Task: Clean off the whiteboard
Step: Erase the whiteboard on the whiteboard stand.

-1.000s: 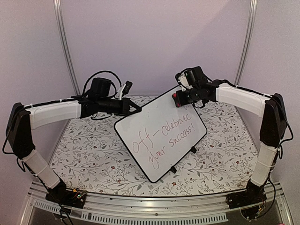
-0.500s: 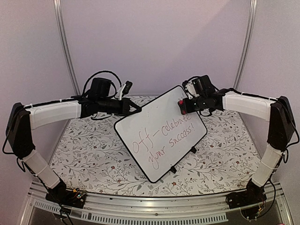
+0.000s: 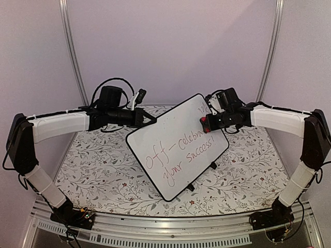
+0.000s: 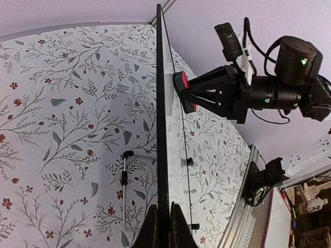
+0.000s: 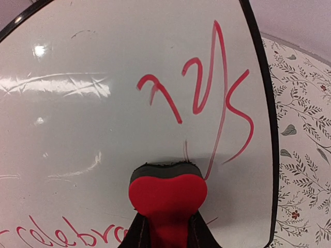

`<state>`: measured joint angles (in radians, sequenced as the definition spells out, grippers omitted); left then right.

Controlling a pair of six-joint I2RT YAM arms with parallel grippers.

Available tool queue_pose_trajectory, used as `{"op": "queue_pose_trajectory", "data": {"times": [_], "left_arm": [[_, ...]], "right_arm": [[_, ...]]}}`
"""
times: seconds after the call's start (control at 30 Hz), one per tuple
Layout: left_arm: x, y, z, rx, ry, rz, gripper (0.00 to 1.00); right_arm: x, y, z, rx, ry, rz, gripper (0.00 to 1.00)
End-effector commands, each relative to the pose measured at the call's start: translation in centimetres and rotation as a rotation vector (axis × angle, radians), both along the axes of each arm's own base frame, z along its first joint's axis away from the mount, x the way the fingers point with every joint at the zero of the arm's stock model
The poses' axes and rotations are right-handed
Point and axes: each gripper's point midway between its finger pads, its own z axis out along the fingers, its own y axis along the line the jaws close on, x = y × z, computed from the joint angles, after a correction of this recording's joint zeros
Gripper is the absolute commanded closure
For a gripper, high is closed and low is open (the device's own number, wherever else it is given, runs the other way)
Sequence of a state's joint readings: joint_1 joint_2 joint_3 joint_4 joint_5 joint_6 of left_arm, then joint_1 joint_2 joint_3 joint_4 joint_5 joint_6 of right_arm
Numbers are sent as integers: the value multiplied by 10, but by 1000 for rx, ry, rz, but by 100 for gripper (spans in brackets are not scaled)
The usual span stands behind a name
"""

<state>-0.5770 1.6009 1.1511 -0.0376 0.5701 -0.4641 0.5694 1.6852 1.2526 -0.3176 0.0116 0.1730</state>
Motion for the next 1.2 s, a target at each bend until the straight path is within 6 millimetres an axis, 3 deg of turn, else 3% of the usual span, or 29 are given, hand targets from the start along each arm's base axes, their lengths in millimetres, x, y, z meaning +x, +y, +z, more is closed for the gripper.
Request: {"op": "queue_pose_trajectory", "data": {"times": [0.0, 0.2, 0.43, 0.73, 0.9, 1.17], "left_arm": [[-31, -23, 20, -42, -144, -180, 100], [-37, -27, 20, -42, -155, -210, 100], [-43, -30, 22, -49, -162, -240, 100], [-46, -32, 23, -49, -164, -248, 100], [-47, -33, 23, -50, -164, -251, 100], [-49, -36, 20, -44, -165, -258, 100]], "right_arm": [[4, 3, 5, 13, 25, -3, 86], [28, 3, 24, 16, -11, -61, 85], [42, 10, 44, 44, -31, -67, 84], [27, 5, 12, 16, 43, -57, 84], [7, -13, -13, -27, 81, -75, 84], [-12, -40, -28, -23, 105, -108, 84]]}}
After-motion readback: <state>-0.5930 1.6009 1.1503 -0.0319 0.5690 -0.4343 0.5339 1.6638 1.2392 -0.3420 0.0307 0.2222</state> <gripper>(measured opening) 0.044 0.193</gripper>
